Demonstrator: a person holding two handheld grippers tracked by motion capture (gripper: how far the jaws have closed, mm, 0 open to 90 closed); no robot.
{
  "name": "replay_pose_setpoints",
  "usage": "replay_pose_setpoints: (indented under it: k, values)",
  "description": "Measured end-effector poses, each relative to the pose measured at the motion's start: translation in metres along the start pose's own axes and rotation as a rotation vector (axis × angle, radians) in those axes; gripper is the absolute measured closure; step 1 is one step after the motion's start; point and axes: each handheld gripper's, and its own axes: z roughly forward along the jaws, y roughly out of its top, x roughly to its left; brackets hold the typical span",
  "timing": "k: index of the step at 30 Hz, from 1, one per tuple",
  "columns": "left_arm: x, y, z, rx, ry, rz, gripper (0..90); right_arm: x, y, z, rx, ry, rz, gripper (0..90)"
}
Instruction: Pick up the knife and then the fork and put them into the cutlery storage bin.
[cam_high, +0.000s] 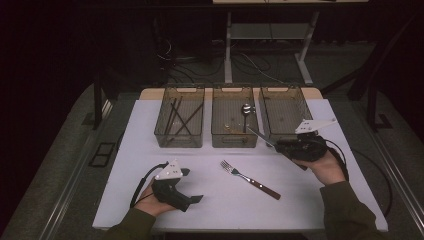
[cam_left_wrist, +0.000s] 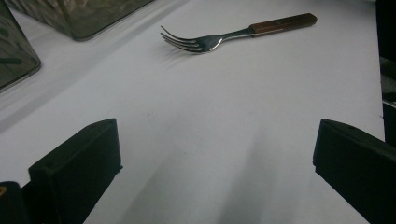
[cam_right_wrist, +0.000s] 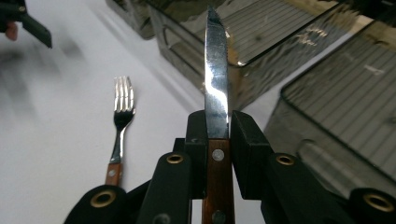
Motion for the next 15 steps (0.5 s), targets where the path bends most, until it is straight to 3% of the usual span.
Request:
replay_pose_setpoints:
  k: [7, 15]
  values:
    - [0.000, 0.000, 0.000, 0.002, 0.000, 0.001, 0.1, -0.016, 0.007, -0.006, -0.023, -0.030, 0.032, 77.2]
    - [0.000, 0.000, -0.001, -0.007, -0.005, -0.003, 0.0, -0.032, 0.021, -0.007, -0.011, -0.066, 0.046, 77.2]
